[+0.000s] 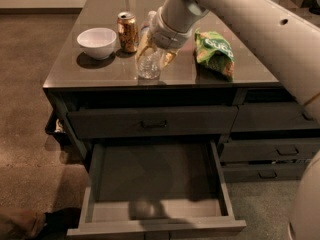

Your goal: Pick water bottle from middle drawer and place on counter

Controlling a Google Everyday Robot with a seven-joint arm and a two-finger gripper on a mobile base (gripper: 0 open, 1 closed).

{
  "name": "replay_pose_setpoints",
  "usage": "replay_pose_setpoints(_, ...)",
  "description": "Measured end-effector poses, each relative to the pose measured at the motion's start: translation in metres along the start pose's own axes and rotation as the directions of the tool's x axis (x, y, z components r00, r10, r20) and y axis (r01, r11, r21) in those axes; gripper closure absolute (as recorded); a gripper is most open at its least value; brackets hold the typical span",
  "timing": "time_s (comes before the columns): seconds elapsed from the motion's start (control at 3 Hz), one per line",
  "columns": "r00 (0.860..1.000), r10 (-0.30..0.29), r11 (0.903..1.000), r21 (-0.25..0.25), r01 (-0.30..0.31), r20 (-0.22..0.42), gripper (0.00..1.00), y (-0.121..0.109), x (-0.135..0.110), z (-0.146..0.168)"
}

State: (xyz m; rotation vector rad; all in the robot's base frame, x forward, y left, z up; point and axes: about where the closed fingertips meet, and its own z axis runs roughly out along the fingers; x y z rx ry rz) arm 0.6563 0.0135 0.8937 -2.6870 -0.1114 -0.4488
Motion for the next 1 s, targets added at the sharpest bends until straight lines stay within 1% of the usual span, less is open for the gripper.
replay_pose_setpoints(0.33,1.0,0.013,0.9999,-0.004,-0.013,-0.027,0.14,-0.001,0.003,0.001)
replay_pose_setpoints(0.67,0.996,0.023,0.9997,-0.011,-0.024,-0.082,0.0,-0.008,0.016,-0.002)
replay_pose_setpoints(1.0,0.996,0.023,0.9997,-0.011,-0.024,-0.082,0.0,-0.008,0.016,-0.002)
